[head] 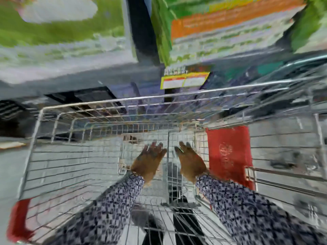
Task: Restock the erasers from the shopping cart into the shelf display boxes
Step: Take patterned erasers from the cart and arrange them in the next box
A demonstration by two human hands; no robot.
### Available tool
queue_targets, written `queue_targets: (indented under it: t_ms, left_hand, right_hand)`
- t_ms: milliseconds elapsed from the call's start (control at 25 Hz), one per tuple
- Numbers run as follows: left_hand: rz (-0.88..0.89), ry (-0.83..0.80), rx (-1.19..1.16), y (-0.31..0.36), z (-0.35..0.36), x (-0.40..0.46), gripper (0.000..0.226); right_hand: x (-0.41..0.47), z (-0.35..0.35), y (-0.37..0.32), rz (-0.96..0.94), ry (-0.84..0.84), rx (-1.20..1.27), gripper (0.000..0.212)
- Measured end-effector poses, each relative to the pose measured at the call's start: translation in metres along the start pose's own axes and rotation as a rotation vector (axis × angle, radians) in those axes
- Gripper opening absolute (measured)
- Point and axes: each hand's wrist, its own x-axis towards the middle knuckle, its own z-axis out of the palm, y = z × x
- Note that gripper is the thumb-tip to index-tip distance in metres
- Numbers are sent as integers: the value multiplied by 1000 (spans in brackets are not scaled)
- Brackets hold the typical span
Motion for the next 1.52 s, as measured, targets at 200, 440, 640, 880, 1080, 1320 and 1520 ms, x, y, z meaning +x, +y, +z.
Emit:
queue_targets:
  t_ms: [200,440,640,880,1080,1320,1520]
  left_hand:
    - [23,27,1,-21,25,13,96]
    - [-29,74,-48,-18,9,-9,101]
    - [-144,182,-110,9,-80,-81,67]
    - [-150,606,-333,72,-269,-223,63]
    - [69,1097,-148,108,-438,-322,61]
    - [103,1207,-27,124,-610,-347,60]
    - [-98,1040,-42,124,-712,-295,41]
  right_hand:
    - [21,38,20,-77,140,-136,65]
    - [18,35,15,-73,205,-134,58]
    - [-51,-42,-38,-109,312,-73,87]
    - [-224,-219,-94,-60,611,-1,81]
    - [-350,-394,-131,-173,1042,-165,85]
    - [-376,-571,-156,-181,1155,-225,72]
    - [-331,-666,-143,-160,943,-320,56]
